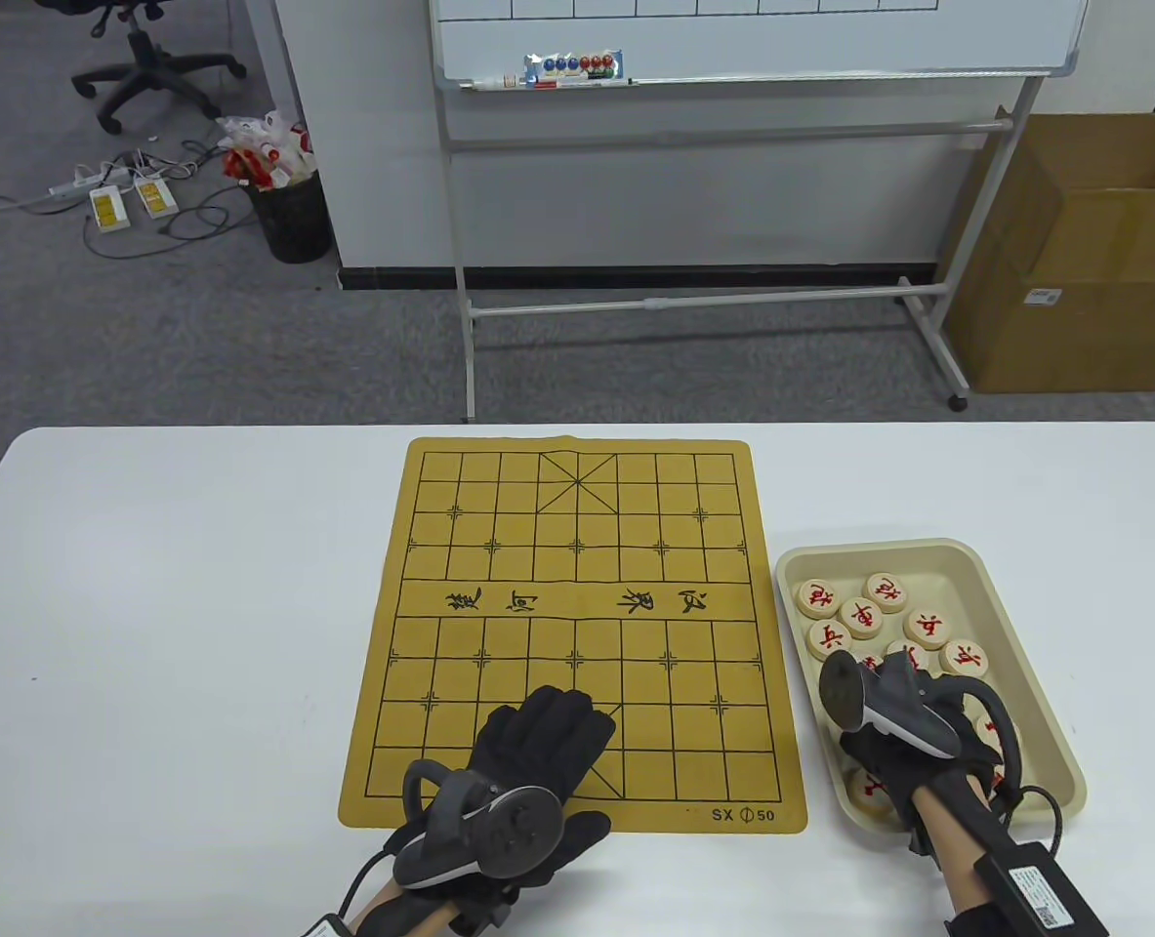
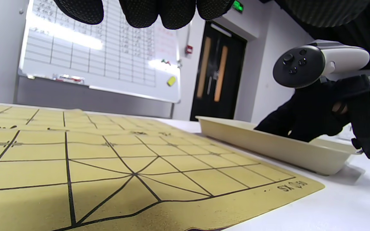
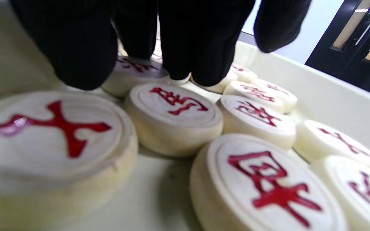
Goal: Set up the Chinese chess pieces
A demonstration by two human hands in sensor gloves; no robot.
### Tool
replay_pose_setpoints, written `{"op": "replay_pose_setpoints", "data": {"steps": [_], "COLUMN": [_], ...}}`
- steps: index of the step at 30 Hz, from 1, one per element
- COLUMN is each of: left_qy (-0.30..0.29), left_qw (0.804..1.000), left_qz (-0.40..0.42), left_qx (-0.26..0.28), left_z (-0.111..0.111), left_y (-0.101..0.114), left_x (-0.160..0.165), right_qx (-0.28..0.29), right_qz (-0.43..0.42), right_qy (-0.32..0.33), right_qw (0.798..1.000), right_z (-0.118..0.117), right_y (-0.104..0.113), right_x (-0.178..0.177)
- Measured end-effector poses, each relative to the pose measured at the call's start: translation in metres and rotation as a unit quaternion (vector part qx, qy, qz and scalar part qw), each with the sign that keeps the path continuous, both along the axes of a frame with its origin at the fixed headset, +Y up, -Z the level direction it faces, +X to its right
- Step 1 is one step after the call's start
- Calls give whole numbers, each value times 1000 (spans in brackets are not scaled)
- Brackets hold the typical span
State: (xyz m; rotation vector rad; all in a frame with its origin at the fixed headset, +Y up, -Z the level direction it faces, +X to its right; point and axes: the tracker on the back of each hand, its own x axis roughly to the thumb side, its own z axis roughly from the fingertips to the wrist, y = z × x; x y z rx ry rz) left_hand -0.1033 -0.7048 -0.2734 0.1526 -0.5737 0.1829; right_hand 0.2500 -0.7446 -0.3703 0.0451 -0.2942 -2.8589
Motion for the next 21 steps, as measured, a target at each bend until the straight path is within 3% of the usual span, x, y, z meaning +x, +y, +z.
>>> {"op": "replay_pose_setpoints", "data": {"steps": [8,14,21], "left_qy": [0,3,8], "left_qw": [1000,1000,1000], "left_qz": [-3,-1,-1], "left_qx": [-2,-2,-4], "left_z": [0,-1,-2], "left_y": [0,0,0], "left_x": [1,0,-3], "right_qx": [3,-37,-56], "right_qz": [3,-4,69], "right_qy": [4,-2,17], "right_qw": [1000,999,996], "right_z": [-1,-7,-20], "right_y": [-1,-1,-4], "right_x": [-1,-1,-16]}}
